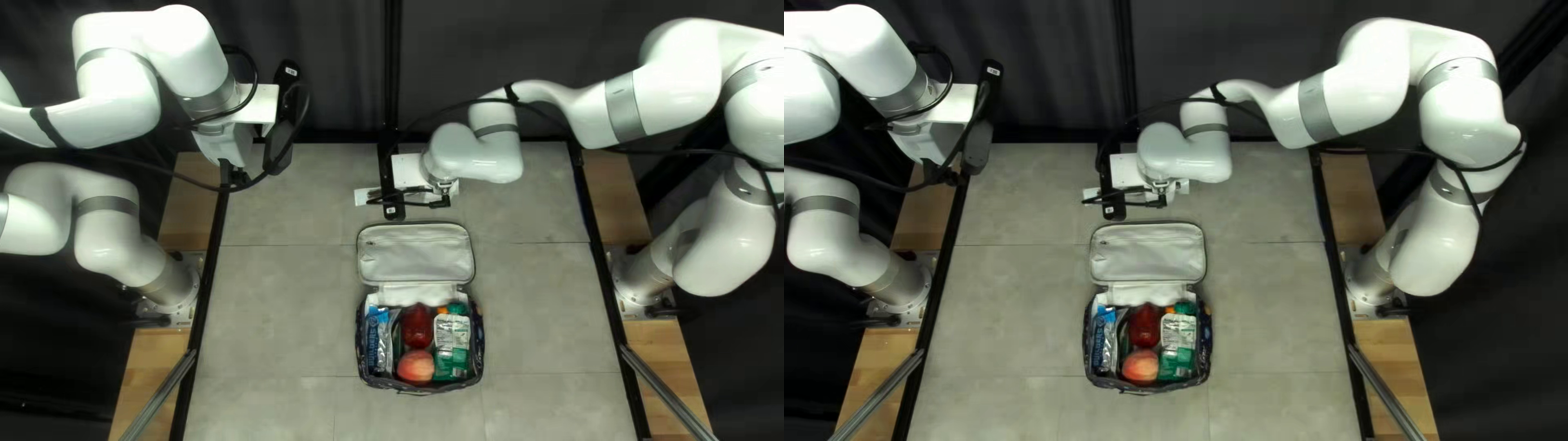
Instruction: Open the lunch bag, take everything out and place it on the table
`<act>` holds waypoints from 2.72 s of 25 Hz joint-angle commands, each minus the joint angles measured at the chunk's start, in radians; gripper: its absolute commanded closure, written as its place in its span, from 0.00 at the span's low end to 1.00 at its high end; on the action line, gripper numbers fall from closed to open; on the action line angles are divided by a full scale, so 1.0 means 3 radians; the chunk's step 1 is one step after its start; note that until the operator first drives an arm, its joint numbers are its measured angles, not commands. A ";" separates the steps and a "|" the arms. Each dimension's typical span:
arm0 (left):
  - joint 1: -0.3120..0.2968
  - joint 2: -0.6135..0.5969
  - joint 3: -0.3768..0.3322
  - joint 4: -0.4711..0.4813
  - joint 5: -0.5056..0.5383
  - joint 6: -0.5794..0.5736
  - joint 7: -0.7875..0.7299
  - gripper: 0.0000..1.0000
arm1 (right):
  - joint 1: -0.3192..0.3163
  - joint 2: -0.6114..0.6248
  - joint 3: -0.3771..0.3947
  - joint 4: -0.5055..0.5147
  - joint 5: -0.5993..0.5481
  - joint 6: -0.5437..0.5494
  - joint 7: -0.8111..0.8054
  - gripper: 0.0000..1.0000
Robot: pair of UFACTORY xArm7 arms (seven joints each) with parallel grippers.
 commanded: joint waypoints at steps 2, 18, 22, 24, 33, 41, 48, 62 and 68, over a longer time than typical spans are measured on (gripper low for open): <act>0.0000 0.0000 0.0000 0.0000 0.0000 0.0000 0.0000 0.00 | -0.0189 0.0348 -0.0153 0.0205 -0.0029 -0.0248 -0.0056 1.00; 0.0000 0.0000 0.0000 0.0000 0.0000 0.0000 0.0000 0.00 | -0.0402 0.0705 -0.0204 0.0509 0.0074 -0.0357 -0.0243 1.00; 0.0000 0.0000 0.0000 0.0000 0.0000 0.0000 0.0000 0.00 | -0.0380 0.0679 -0.0190 0.0429 0.0070 -0.0387 -0.0201 1.00; 0.0000 0.0000 0.0000 0.0000 0.0000 0.0000 0.0000 0.00 | -0.0378 0.0668 -0.0189 0.0371 0.0061 -0.0431 -0.0184 1.00; 0.0000 0.0000 0.0000 0.0000 0.0000 0.0000 0.0000 0.00 | -0.0416 0.0737 -0.0204 0.0222 0.0045 -0.0658 -0.0141 1.00; 0.0000 0.0000 0.0000 0.0000 0.0000 0.0000 0.0000 0.00 | -0.0475 0.0666 -0.0129 0.0209 0.0160 -0.0577 -0.0257 0.00; 0.0000 0.0000 0.0000 0.0000 0.0000 0.0000 0.0000 0.00 | -0.0369 0.0198 -0.0007 0.0029 0.0225 -0.0290 -0.0212 0.00; 0.0000 0.0000 0.0000 0.0000 0.0000 0.0000 0.0000 0.00 | 0.0119 -0.1348 0.0505 -0.0772 0.0786 0.0758 0.0040 0.00; 0.0000 0.0000 0.0000 0.0000 0.0000 0.0000 0.0000 0.00 | 0.0119 -0.1348 0.0505 -0.0772 0.0786 0.0758 0.0040 0.00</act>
